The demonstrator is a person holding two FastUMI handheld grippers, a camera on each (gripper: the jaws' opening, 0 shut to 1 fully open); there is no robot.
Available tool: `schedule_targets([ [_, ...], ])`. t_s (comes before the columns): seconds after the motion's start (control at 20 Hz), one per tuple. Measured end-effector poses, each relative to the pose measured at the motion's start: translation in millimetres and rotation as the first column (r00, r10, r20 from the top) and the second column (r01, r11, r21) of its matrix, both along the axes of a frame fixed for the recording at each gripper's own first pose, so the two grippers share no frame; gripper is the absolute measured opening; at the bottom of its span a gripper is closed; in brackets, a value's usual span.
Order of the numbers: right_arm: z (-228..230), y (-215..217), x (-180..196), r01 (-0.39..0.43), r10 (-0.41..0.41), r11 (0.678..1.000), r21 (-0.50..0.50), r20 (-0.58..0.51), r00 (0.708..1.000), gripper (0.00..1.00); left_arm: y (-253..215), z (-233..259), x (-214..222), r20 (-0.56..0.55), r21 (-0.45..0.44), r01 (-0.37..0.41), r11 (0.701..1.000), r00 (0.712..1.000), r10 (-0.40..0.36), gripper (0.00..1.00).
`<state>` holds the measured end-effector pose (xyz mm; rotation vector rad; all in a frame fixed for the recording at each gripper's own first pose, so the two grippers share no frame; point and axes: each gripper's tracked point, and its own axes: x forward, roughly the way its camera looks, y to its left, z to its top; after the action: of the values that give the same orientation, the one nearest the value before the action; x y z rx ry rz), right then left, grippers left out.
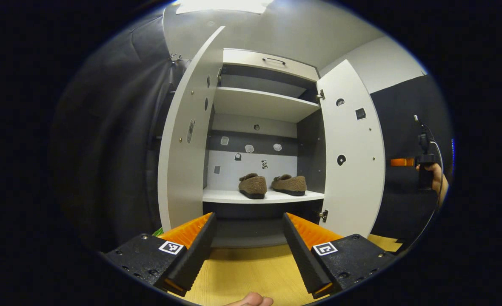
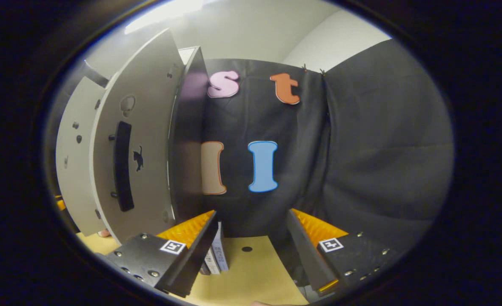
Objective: Grab one shoe with the right hand and put it into the shoe cabinet, grab the other shoe with the left hand and put it into the shoe cabinet; then close the right door with the right hand and the left door with the left hand.
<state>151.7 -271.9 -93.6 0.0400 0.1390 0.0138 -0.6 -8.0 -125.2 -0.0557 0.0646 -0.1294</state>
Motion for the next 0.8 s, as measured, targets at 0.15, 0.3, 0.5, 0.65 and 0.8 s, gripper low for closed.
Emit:
schedule_targets([
  [0.15, 5.7, 36.7, 9.8, -0.052, 0.052, 0.999, -0.003, 0.007, 0.999, 0.98, -2.4, -9.2, -1.0, -0.025, -0.012, 0.027, 1.000, 0.999, -0.028, 0.95],
  [0.3, 12.0, 73.6, 15.4, -0.077, 0.077, 0.997, -0.021, 0.010, 0.997, 0.96, -0.8, -16.8, -0.5, -0.041, -0.008, 0.035, 0.999, 0.999, -0.035, 0.95],
  [0.5, 26.4, 106.7, 8.4, -0.076, 0.083, 0.983, -0.168, 0.038, 0.996, 0.81, 5.0, -20.8, -1.3, -0.040, -0.016, 0.028, 0.999, 0.999, -0.029, 0.95],
  [0.65, 24.8, 109.2, 4.1, -0.036, 0.038, 0.983, -0.181, 0.011, 0.999, 0.83, 9.5, -23.0, -0.2, -0.036, -0.023, 0.022, 0.999, 0.999, -0.023, 0.95],
  [0.8, 20.9, 111.6, 3.6, -0.033, 0.031, 0.991, -0.132, -0.012, 0.999, 0.84, 9.0, -26.7, -2.4, -0.038, -0.026, 0.023, 0.999, 0.999, -0.024, 0.94],
])
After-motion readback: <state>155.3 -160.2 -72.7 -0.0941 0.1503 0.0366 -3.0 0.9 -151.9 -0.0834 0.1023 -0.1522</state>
